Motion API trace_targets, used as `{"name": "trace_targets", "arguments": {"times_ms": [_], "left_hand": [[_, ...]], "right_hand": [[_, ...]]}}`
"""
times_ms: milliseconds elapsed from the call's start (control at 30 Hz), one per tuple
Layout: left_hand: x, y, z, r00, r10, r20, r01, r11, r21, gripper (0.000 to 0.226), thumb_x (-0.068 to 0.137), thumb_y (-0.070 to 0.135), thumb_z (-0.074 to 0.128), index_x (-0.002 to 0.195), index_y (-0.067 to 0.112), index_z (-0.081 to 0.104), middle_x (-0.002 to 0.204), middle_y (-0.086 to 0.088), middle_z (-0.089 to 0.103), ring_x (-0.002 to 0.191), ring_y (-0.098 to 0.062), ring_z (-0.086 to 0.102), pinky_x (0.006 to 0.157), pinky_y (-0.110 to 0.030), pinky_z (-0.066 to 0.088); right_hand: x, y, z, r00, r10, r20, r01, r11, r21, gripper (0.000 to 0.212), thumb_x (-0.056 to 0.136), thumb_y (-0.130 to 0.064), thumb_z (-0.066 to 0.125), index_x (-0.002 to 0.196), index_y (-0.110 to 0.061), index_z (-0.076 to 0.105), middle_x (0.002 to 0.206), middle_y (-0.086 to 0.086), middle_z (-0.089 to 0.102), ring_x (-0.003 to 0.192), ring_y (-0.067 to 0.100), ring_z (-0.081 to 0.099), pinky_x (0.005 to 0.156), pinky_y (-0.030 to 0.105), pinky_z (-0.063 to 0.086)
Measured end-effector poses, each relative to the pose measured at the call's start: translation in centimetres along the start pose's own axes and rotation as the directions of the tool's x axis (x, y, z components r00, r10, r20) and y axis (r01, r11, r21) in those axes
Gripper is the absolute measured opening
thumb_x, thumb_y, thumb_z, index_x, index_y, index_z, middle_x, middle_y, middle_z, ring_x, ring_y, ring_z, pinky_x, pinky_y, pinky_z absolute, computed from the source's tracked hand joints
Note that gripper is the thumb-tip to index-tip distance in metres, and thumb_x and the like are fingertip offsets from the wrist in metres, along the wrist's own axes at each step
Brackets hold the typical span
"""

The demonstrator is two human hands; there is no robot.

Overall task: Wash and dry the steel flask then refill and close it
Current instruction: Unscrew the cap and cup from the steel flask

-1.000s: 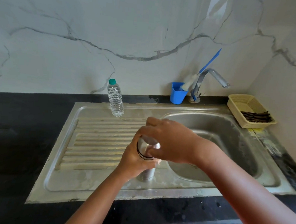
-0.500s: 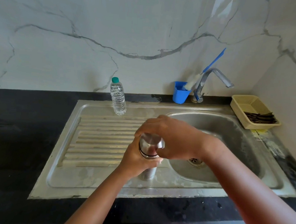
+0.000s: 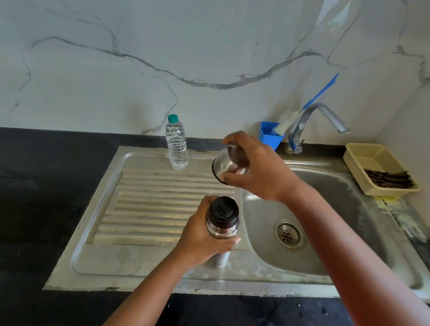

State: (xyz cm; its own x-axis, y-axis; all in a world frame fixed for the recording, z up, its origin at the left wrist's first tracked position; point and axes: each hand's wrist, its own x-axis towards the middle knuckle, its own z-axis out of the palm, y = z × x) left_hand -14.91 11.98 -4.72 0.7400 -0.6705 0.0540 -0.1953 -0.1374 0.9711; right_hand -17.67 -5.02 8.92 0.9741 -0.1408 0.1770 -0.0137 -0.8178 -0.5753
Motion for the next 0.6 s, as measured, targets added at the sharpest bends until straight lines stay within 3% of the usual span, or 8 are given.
{"name": "trace_targets", "arguments": {"times_ms": [100,167,267,400,600], "left_hand": [[0.0,-0.1,0.1,1.0,0.0,-0.005,0.0,1.0,0.0,0.07,0.056,0.03,0.087,0.115,0.038,0.049,0.101,0.015,0.068,0.094,-0.011,0.067,0.087,-0.038,0.055],[0.0,-0.2,0.1,1.0,-0.007,-0.006,0.007,1.0,-0.002,0.069,0.056,0.027,0.087,0.113,0.039,0.05,0.1,0.014,0.069,0.093,-0.012,0.068,0.086,-0.038,0.056],[0.1,-0.3,0.0,1.0,-0.013,-0.007,0.013,1.0,0.004,0.07,0.058,0.023,0.089,0.115,0.034,0.049,0.101,0.011,0.069,0.094,-0.014,0.069,0.087,-0.04,0.056],[0.1,-0.5,0.1,1.0,-0.008,-0.018,0.009,1.0,0.006,0.071,0.058,0.022,0.089,0.116,0.036,0.049,0.104,0.008,0.069,0.098,-0.018,0.068,0.089,-0.046,0.055],[0.2,-0.5,0.1,1.0,-0.003,-0.024,0.003,1.0,-0.009,0.071,0.059,0.019,0.089,0.117,0.035,0.05,0.106,0.007,0.068,0.1,-0.019,0.068,0.091,-0.047,0.055]], "right_hand": [[1.8,4.1,4.3,0.986,0.139,0.094,-0.137,0.99,-0.023,0.057,0.078,-0.022,0.079,0.127,-0.018,0.049,0.113,0.0,0.054,0.096,0.018,0.058,0.078,0.022,0.049],[2.3,7.2,8.2,0.977,0.163,0.137,-0.15,0.983,-0.103,0.051,0.08,-0.017,0.076,0.125,-0.017,0.052,0.116,0.002,0.051,0.097,0.017,0.055,0.078,0.021,0.045],[2.3,11.2,13.4,0.962,0.173,0.213,-0.135,0.974,-0.181,0.044,0.086,-0.017,0.071,0.126,-0.021,0.053,0.121,0.003,0.045,0.099,0.02,0.055,0.082,0.028,0.047],[2.4,14.8,18.0,0.949,0.137,0.283,-0.058,0.961,-0.271,0.046,0.082,-0.031,0.07,0.123,-0.032,0.05,0.121,-0.002,0.046,0.105,0.02,0.054,0.088,0.039,0.052],[1.9,16.8,20.2,0.96,0.092,0.265,0.01,0.933,-0.36,0.041,0.085,-0.03,0.067,0.119,-0.037,0.044,0.119,-0.004,0.049,0.107,0.018,0.051,0.092,0.032,0.048]]}}
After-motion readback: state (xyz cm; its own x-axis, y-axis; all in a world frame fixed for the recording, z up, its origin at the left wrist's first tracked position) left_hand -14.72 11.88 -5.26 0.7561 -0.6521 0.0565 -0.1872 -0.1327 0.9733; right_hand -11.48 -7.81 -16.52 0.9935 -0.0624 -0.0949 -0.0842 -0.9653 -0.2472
